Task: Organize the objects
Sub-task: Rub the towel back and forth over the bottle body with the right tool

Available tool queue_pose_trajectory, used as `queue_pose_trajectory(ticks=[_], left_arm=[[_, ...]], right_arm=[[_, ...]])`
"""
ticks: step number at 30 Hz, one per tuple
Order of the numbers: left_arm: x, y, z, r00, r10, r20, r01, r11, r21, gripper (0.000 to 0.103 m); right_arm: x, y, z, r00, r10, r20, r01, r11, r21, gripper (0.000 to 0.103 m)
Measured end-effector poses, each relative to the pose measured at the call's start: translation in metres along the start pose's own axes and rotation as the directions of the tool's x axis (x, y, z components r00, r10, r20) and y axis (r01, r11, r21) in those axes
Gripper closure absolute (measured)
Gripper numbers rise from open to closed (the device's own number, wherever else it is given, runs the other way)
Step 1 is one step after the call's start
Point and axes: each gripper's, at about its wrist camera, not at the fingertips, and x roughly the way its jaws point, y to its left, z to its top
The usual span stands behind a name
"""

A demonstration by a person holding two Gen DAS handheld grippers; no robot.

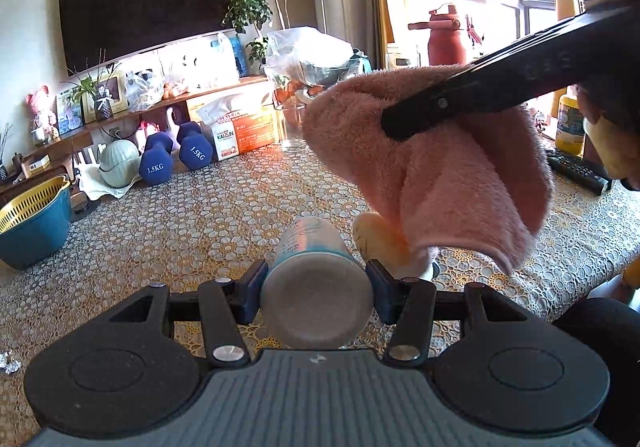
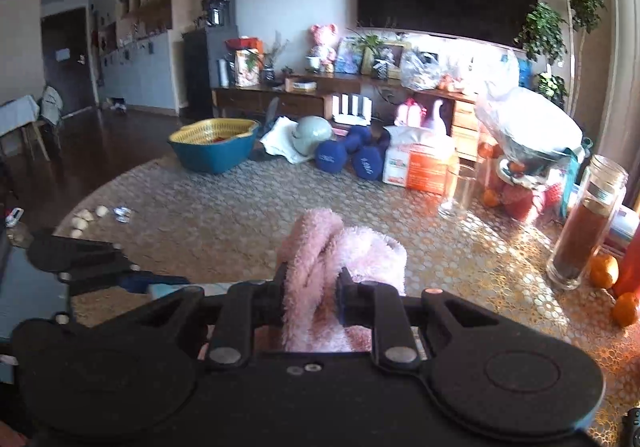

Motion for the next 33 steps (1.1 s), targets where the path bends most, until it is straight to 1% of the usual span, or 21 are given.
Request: queue_pose_trajectory(ticks=[3,5,9,13,20,25,30,33], left_arm=[[0.000,-0.001,-0.001,1.000,0.001,-0.001,-0.001,1.000,0.001,0.050],[0.001,-0.002,-0.001,1.000,0.002,-0.005,-0.002,1.000,0.002,0.050],[0.002,0.001,-0.005,1.000,-0.004,-0.026,0.003,1.000,-0.029,0.050],[0.002,0.005,-0.012,0.999,-0.014,-0.040,0.012,0.999,-0.045,0.050],[0.005,0.013,-0.023,0.997,-0.039,-0.062,0.033,0.995,-0.091,0.050],[0.007,0.015,-0.029,0.996,-0.048,-0.076,0.040,0.994,-0.100,0.050],[0.007,0.015,-0.032,0.996,-0.051,-0.078,0.043,0.994,-0.101,0.050],[0.006,0.014,-0.030,0.996,-0.049,-0.074,0.042,0.994,-0.101,0.050]], right_arm=[[-0.009,0.020,0.000,0.996,0.092,0.017,-0.091,0.995,-0.034,0.082],[-0.008,0.032,-0.001,0.986,0.167,0.018,-0.166,0.985,-0.038,0.082],[0.010,0.049,-0.003,0.974,0.227,-0.027,-0.228,0.972,-0.062,0.082],[0.036,0.049,0.000,0.974,0.215,-0.074,-0.218,0.975,-0.037,0.082],[0.078,0.030,0.005,0.979,0.147,-0.143,-0.151,0.988,-0.018,0.082],[0.094,0.022,0.005,0.980,0.085,-0.177,-0.097,0.994,-0.058,0.082],[0.100,0.009,0.001,0.982,0.039,-0.186,-0.048,0.998,-0.048,0.082],[0.104,0.002,-0.004,0.980,-0.028,-0.199,0.016,0.998,-0.058,0.082]])
